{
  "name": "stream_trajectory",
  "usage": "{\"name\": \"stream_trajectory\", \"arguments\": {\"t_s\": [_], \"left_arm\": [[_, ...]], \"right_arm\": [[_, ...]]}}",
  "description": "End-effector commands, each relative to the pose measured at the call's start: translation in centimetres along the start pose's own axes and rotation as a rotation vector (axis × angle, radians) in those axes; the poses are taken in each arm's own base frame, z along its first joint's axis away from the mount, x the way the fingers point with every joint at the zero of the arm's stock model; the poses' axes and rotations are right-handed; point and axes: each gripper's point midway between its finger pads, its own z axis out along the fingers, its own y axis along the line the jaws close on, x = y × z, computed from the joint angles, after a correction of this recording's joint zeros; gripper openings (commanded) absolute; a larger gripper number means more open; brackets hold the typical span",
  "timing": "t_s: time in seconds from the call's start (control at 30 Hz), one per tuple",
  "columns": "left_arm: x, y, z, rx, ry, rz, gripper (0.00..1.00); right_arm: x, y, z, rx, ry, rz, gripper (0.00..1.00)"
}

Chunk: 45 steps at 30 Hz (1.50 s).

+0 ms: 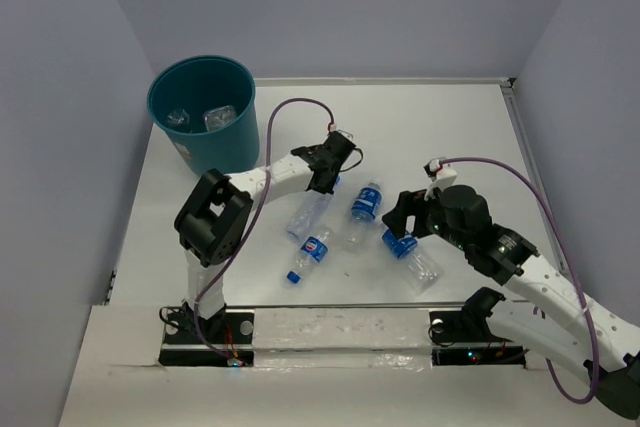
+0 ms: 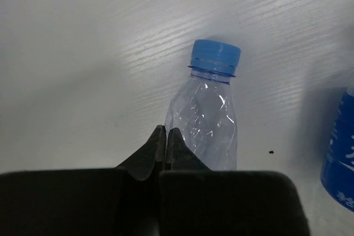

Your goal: Put the plastic bottles in the bin

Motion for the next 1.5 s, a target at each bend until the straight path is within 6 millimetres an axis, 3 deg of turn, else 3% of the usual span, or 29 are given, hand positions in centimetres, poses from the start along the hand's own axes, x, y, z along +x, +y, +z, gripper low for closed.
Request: {"name": "stream_trajectory", "arguments": {"t_s": [0.0, 0.23, 0.3, 0.33, 0.37, 0.5, 0.53, 0.63, 0.67, 0.73, 0.8, 0.87, 1.0, 1.03, 1.1, 1.17, 1.2, 1.23, 1.27, 1.3, 1.33, 1.4, 1.43, 1.47], "left_arm": [[-0.8, 1.7, -0.5, -0.093, 0.005, 0.004, 0.00], [-9.0, 5.3, -6.3, -0.205, -0.209, -0.080, 0.00], [-12.3, 6.3, -9.8, -0.188, -0.308, -0.130, 0.00], [-14.4, 7.0, -12.5, -0.171, -0.382, -0.170, 0.00], [-14.8, 7.5, -13.4, -0.170, -0.402, -0.183, 0.00], [-20.0, 10.7, -22.3, -0.143, -0.654, -0.307, 0.00], [-20.6, 12.6, -25.2, -0.151, -0.729, -0.357, 0.00], [-21.7, 16.5, -29.2, -0.183, -0.864, -0.453, 0.00], [-22.1, 19.9, -31.5, -0.219, -0.952, -0.526, 0.00], [-22.3, 23.4, -33.2, -0.252, -1.016, -0.593, 0.00], [-22.1, 27.6, -34.5, -0.317, -1.072, -0.680, 0.00], [-21.6, 30.7, -34.3, -0.379, -1.090, -0.725, 0.00], [-21.1, 34.6, -33.0, -0.448, -1.090, -0.786, 0.00], [-20.6, 36.2, -32.6, -0.481, -1.097, -0.815, 0.00], [-20.2, 37.3, -30.9, -0.485, -1.079, -0.833, 0.03], [-20.1, 38.2, -30.3, -0.494, -1.094, -0.838, 0.20], [-19.7, 38.1, -29.1, -0.490, -1.075, -0.831, 0.32], [-19.7, 38.1, -29.3, -0.490, -1.089, -0.833, 0.55], [-19.5, 38.1, -29.1, -0.488, -1.088, -0.837, 0.55], [-19.2, 38.1, -28.7, -0.488, -1.086, -0.843, 0.77], [-19.0, 37.9, -29.2, -0.478, -1.103, -0.855, 0.92], [-19.2, 37.2, -29.7, -0.437, -1.120, -0.844, 0.99], [-19.2, 36.9, -29.9, -0.418, -1.129, -0.837, 0.99], [-19.5, 36.2, -31.2, -0.373, -1.156, -0.825, 0.99]], "right_arm": [[-1.2, 0.2, -0.2, 0.001, -0.042, 0.007, 0.85], [-1.1, 0.3, -0.3, -0.010, -0.040, 0.010, 0.85], [-0.9, 0.4, -0.3, -0.017, -0.035, 0.014, 0.85], [-0.7, 0.4, -0.2, -0.016, -0.030, 0.017, 0.85], [-0.7, 0.4, -0.2, -0.016, -0.030, 0.017, 0.85], [-0.4, 0.3, 0.2, -0.008, -0.017, 0.020, 0.85], [-0.4, 0.3, 0.3, -0.010, -0.016, 0.021, 0.85], [-0.3, 0.5, 0.6, -0.019, -0.014, 0.026, 0.85], [-0.3, 0.6, 0.9, -0.019, -0.010, 0.027, 0.85], [-0.2, 0.9, 1.1, -0.036, -0.004, 0.029, 0.85], [0.0, 1.4, 1.5, -0.061, 0.015, 0.019, 0.86], [0.3, 1.5, 1.9, -0.063, 0.039, 0.001, 0.86], [0.7, 1.4, 2.2, -0.056, 0.076, -0.017, 0.86], [1.3, 2.1, 2.2, -0.095, 0.105, -0.031, 0.86], [2.7, 3.4, 2.6, -0.168, 0.180, -0.078, 0.89], [4.7, 4.8, 3.4, -0.215, 0.267, -0.136, 0.90], [5.3, 6.7, 3.3, -0.264, 0.290, -0.198, 0.92], [5.9, 7.2, 3.7, -0.264, 0.314, -0.229, 0.93], [6.3, 7.7, 4.1, -0.264, 0.325, -0.257, 0.94], [7.0, 8.5, 5.1, -0.257, 0.355, -0.301, 0.96], [7.1, 8.9, 5.6, -0.249, 0.364, -0.320, 0.96], [7.3, 9.9, 6.7, -0.241, 0.375, -0.364, 0.97], [8.6, 10.5, 7.5, -0.246, 0.411, -0.418, 0.97], [7.7, 12.0, 7.9, -0.268, 0.397, -0.434, 0.98]]}}
